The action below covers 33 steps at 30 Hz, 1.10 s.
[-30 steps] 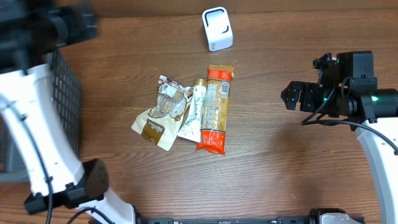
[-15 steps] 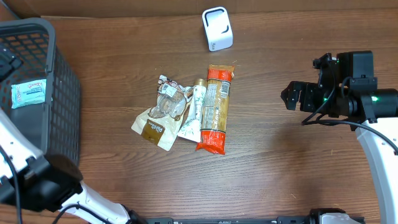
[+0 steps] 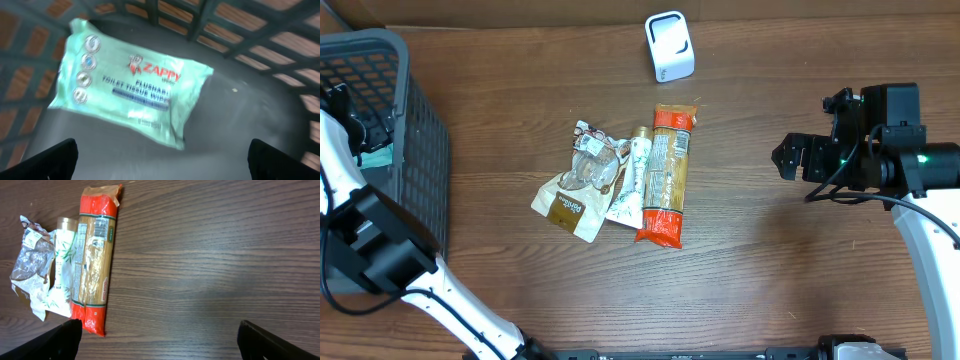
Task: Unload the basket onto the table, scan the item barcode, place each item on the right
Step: 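Reach the left gripper into the basket toward the green wipes pack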
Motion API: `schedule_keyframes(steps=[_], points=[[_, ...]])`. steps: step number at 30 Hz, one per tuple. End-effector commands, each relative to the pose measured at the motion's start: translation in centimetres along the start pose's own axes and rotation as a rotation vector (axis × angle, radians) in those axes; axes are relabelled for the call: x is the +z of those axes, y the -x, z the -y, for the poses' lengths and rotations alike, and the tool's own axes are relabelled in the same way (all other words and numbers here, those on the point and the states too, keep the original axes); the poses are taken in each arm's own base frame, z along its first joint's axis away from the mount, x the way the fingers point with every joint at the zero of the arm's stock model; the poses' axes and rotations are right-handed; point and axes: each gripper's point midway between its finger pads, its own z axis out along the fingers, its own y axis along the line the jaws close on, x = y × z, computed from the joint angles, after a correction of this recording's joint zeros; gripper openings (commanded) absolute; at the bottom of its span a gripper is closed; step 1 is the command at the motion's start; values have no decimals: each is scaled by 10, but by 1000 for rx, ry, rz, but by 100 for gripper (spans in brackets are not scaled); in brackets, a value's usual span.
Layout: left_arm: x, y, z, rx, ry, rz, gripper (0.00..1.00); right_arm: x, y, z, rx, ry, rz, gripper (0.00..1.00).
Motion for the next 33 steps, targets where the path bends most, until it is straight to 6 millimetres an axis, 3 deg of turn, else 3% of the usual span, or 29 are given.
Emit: schedule_keyframes(steps=[1,9,18,21,23,26,29,33], points=[[21,0,5,94,-8,-2,100,1,-2,0,-2,-5,-6,100],[45,-2,5,119,-6,-10,96,1,-5,1,1,-7,-16,100],[75,-38,7,116,-17,-148,80,1,-5,1,4,-7,-19,100],[81,-48,8,116,-25,-186,64,1,-5,1,4,-7,-19,100],[81,-51,8,108,-26,-198,45,1,-5,1,4,-7,-18,100],[80,-52,8,98,-25,-200,30,1,-5,1,4,-7,-18,100],[79,-54,9,82,-25,-208,4,1,-5,1,4,-7,-18,100],[67,-45,8,-40,-10,-184,4,1,-4,0,3,-6,-15,100]])
